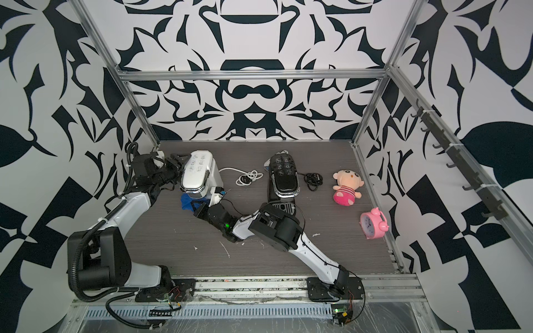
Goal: Wipe the surface of a coffee machine
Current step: Wipe the dirt from the surface of the coffee machine.
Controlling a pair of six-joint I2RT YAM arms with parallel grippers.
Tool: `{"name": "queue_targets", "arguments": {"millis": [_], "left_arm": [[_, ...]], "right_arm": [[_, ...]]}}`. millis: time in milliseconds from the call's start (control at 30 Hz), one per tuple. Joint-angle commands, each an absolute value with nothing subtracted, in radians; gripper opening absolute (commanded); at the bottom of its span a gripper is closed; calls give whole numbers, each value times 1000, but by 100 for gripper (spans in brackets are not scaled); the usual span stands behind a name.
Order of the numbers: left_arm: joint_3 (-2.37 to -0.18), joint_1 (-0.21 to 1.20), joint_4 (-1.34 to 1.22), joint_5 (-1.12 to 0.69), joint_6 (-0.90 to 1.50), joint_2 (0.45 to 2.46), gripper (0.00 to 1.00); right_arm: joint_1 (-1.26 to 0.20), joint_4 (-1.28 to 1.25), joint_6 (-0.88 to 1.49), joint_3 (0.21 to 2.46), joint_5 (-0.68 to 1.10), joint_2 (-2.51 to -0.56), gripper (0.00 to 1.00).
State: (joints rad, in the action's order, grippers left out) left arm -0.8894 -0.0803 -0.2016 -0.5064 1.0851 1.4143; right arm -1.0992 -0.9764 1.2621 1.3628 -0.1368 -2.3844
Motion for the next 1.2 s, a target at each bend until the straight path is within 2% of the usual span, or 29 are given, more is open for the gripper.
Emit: {"name": "queue_targets", "arguments": {"millis": [0, 333, 567, 667, 767, 900, 1033, 1167], "left_arm": [[-837, -49, -22, -532, 1072, 1458, 73], [-908, -54, 89, -479, 990, 1448, 73], [-983, -58, 183, -396, 926, 1409, 75], [-990, -57, 198, -355, 922, 1377, 76], [-1019, -58, 247, -297, 898, 1334, 76], [-1086, -57, 332, -200, 834, 1282, 76], [-1160, -18, 398, -130, 787, 1213, 75], [-1246, 121, 456, -19, 696, 1230, 75]], "right_arm": [[-1098, -885, 1316, 1289, -142, -2255, 0], [-1098, -570, 1257, 1147, -55, -1962, 0], [-1104, -47, 1099, 1181, -61, -1735, 0], [-1104, 94, 1066, 1173, -65, -1649, 0], [-1103, 280, 970, 1239, -85, -1578, 0], [-1095, 558, 774, 1439, -108, -1510, 0], [-988, 732, 700, 1594, 4, -1446, 0], [-791, 871, 748, 1641, 149, -1385, 0]]}}
